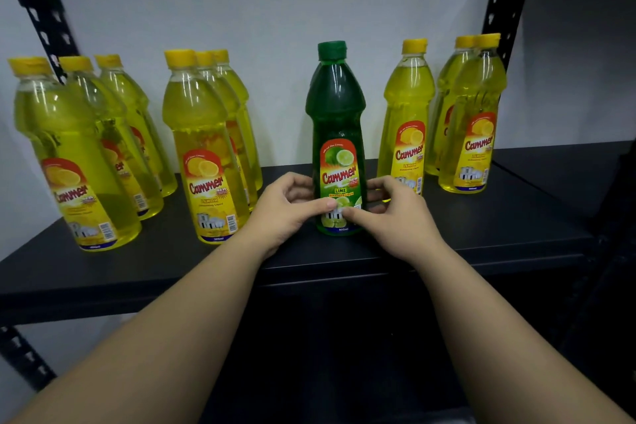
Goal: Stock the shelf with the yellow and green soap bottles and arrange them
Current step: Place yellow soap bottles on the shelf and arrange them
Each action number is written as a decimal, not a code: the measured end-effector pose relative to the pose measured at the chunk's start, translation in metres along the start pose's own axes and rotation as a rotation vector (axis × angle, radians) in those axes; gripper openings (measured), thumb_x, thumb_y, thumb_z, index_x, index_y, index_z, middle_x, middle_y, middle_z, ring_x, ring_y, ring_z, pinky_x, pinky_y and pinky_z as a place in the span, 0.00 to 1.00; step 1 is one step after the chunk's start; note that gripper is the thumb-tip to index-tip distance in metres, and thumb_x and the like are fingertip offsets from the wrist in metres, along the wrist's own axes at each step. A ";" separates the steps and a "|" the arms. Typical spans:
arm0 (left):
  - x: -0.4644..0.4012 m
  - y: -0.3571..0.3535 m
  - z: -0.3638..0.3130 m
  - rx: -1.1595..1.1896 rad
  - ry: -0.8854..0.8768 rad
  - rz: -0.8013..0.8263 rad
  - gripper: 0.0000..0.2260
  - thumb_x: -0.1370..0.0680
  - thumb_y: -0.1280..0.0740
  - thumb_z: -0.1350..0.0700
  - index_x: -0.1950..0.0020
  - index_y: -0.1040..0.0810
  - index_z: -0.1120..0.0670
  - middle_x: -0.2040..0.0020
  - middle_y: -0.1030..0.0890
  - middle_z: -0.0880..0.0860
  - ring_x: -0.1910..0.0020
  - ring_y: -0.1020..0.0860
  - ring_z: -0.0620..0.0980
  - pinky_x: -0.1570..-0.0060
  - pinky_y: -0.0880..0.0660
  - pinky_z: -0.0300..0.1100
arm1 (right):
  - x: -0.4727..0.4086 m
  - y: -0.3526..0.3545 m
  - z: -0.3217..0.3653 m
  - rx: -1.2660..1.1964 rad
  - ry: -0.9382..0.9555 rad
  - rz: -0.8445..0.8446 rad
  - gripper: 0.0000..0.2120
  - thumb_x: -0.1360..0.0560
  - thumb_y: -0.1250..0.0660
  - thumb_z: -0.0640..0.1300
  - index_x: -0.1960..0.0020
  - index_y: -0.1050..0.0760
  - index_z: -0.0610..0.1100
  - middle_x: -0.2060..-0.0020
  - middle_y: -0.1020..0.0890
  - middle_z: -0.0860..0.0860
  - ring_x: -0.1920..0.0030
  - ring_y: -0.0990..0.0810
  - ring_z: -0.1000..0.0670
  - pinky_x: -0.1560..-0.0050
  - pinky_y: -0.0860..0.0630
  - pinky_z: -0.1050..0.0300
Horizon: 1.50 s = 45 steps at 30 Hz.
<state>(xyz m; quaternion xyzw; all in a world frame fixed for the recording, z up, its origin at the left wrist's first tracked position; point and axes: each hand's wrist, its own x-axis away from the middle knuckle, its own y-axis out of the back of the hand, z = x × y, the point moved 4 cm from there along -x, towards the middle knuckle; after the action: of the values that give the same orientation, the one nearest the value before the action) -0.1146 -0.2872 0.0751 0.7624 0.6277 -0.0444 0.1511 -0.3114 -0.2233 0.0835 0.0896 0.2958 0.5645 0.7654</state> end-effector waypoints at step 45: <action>-0.001 -0.003 0.002 -0.122 -0.074 -0.029 0.34 0.34 0.17 0.49 0.31 0.22 0.54 0.45 0.13 0.54 0.49 0.13 0.50 0.47 0.16 0.54 | 0.000 -0.005 -0.009 0.184 0.032 -0.044 0.34 0.26 0.25 0.58 0.25 0.28 0.44 0.38 0.17 0.49 0.41 0.18 0.50 0.39 0.20 0.48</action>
<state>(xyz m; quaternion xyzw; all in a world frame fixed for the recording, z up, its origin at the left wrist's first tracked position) -0.1176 -0.2879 0.0733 0.7404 0.6343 -0.0363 0.2195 -0.3125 -0.2265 0.0742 0.1439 0.3604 0.5196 0.7612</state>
